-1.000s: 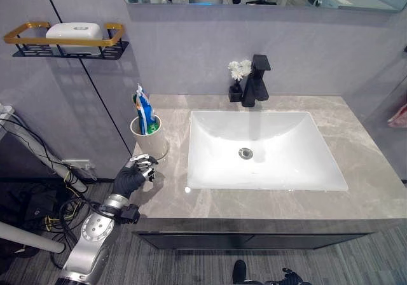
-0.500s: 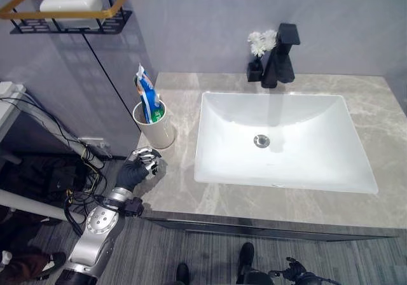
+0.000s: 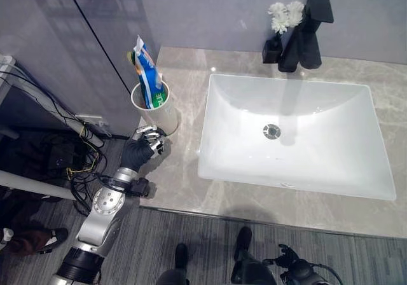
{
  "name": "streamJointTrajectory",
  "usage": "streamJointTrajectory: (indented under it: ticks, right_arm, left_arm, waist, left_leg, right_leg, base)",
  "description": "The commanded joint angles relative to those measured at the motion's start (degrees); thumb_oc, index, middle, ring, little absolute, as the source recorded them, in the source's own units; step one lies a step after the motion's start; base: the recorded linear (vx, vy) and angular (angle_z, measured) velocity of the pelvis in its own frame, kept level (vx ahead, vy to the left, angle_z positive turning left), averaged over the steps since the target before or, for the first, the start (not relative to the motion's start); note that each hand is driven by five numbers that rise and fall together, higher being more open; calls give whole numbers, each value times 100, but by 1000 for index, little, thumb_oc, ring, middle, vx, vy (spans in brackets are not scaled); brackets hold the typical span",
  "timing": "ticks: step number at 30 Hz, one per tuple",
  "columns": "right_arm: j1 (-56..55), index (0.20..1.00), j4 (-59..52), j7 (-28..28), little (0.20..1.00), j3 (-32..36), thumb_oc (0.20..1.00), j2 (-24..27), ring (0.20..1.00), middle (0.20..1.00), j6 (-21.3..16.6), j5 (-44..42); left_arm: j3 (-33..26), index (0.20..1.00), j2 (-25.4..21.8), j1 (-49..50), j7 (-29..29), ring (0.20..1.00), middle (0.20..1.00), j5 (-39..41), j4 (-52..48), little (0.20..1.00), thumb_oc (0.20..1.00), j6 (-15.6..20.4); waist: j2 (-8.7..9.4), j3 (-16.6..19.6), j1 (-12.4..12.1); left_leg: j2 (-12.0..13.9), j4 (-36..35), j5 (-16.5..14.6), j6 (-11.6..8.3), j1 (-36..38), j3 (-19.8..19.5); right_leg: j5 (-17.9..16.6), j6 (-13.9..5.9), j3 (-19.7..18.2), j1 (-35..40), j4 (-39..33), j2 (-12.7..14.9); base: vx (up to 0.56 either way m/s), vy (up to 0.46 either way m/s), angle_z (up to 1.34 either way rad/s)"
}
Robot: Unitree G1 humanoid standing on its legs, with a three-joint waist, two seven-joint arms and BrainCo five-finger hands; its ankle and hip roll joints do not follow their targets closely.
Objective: Put brush and paste in cup on sink, flatten towel.
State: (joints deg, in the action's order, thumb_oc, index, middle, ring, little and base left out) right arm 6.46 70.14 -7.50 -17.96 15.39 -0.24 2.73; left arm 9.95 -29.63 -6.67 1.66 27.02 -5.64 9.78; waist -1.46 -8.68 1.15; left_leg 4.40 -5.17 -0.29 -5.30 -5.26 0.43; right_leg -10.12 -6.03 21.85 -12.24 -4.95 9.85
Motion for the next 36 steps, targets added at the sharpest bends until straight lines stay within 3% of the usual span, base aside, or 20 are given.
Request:
streamJointTrajectory:
  ticks: [1, 17, 36]
  right_arm:
    - [184, 1000, -27, -146, 1000, -200, 1000, -141, 1000, 1000, -19, -53]
    - [71, 1000, 12, -212, 1000, -251, 1000, -172, 1000, 1000, -9, -67]
    - [-96, 1000, -40, -92, 1000, -170, 1000, -170, 1000, 1000, -63, 2]
  left_arm:
    - [-117, 200, 83, -186, 225, 200, 200, -50, 3, 200, 200, 161]
    - [-79, 200, 274, -775, 605, 200, 200, -171, 503, 200, 200, 213]
    - [-478, 200, -74, 373, 130, 200, 200, -56, -53, 200, 200, 193]
  waist:
    - [200, -51, 100]
    - [264, 4, 336]
    - [235, 270, 243]
  left_leg:
    - [99, 17, 42, -79, 115, 432]
    - [210, 17, 40, -146, 48, 643]
    - [183, 17, -91, -124, 371, 713]
  right_leg:
    - [153, -402, -571, -294, 648, 330]
    - [85, -394, -732, -499, 572, 209]
    - [115, -408, -704, -128, 427, 201]
  base:
    - [0, 0, 0]
    - [4, -4, -6]
    - [16, 0, -3]
